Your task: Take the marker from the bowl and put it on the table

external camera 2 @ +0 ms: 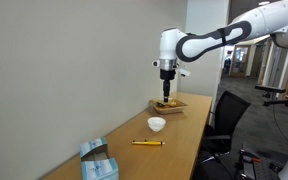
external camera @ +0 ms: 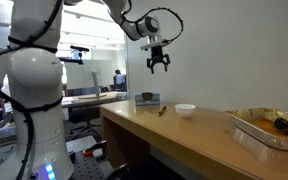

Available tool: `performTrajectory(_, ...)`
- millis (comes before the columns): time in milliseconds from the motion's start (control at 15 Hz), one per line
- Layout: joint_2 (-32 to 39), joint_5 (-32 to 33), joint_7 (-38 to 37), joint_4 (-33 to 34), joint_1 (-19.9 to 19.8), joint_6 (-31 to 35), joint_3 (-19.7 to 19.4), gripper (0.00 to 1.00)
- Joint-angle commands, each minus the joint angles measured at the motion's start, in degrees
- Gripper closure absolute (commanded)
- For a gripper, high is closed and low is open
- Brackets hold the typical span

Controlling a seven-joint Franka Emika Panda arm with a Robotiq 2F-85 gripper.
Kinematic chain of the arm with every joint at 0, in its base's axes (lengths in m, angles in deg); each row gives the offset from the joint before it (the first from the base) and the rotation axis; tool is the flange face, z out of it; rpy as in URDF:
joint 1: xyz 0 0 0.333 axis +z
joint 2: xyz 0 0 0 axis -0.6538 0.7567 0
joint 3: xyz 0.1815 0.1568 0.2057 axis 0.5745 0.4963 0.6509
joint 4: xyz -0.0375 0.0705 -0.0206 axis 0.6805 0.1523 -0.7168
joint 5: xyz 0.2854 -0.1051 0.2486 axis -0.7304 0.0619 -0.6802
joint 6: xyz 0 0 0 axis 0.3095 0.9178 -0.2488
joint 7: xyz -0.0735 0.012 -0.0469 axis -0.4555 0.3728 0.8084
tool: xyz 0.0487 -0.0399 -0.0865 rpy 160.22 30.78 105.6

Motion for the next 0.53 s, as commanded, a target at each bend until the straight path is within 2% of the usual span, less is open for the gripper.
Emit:
performTrajectory(0,-7.03,-0.68,-0.46,-9.08,-1.09,5.72,0.90,0.00)
performTrajectory(467,-13.16,0.19,-0.75,-16.62,-1.03,9.33,0.93,0.00)
